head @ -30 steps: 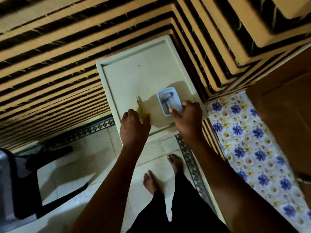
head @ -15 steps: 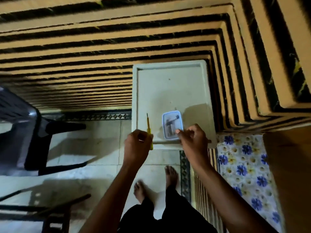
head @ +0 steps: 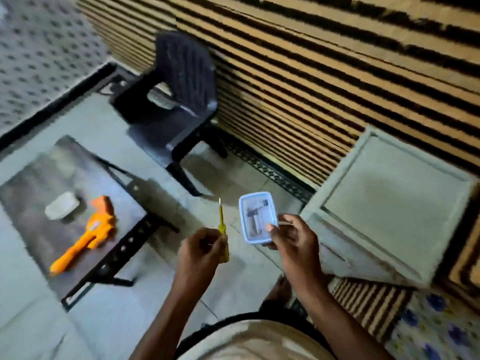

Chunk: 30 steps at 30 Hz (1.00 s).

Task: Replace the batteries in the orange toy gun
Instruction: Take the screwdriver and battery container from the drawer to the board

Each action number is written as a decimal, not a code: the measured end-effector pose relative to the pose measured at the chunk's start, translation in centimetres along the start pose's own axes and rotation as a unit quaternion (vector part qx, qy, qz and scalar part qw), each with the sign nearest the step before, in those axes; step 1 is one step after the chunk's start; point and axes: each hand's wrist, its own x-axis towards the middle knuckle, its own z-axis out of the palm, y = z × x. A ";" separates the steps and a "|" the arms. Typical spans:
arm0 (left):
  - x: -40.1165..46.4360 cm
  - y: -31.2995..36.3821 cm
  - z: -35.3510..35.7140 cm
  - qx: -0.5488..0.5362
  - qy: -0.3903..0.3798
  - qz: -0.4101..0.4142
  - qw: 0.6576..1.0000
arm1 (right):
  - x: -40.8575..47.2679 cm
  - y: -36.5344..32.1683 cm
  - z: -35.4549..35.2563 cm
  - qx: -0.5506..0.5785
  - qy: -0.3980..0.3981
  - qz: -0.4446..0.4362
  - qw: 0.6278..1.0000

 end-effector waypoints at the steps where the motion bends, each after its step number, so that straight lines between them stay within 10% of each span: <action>1: -0.6 -0.8 -1.8 -0.015 0.010 -0.008 1.000 | -0.7 -0.3 1.5 0.000 -0.018 -0.001 1.000; 14: -10.3 -12.6 -27.4 -0.147 0.241 -0.057 0.958 | -15.3 -0.8 27.8 0.023 -0.208 -0.012 0.978; 30: -2.5 -20.6 -50.3 -0.186 0.340 -0.100 0.916 | -15.3 -0.7 56.9 -0.017 -0.303 -0.002 0.953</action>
